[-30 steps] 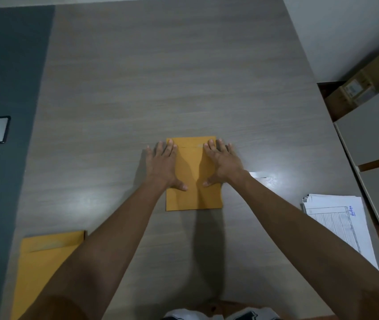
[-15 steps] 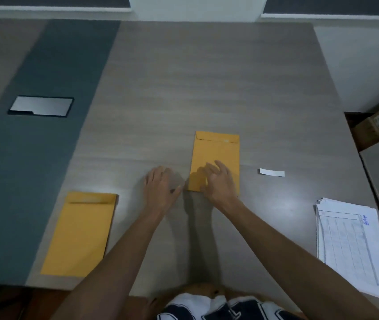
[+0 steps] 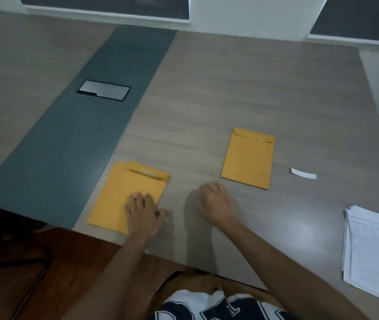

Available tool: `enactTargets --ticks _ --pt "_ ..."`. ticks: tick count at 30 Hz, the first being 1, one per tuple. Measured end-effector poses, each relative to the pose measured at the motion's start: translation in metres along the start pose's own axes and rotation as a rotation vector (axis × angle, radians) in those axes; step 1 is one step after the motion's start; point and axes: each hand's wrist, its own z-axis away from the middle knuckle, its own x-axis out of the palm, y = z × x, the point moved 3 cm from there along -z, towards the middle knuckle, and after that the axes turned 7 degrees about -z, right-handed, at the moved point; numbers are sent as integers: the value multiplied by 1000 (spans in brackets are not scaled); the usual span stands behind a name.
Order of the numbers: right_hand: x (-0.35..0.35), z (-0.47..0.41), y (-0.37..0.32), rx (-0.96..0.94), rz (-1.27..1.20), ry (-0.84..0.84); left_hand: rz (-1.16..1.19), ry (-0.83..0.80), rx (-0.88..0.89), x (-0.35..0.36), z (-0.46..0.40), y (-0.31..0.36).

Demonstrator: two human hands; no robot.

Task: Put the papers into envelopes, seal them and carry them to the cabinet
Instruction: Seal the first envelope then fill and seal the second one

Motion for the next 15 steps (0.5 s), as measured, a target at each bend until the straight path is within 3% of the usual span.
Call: enactTargets --ticks 5,15 --pt "-5 27 13 120 -80 128 -88 90 263 3 40 63" --pt "-33 94 92 355 -72 166 -60 18 764 19 97 154"
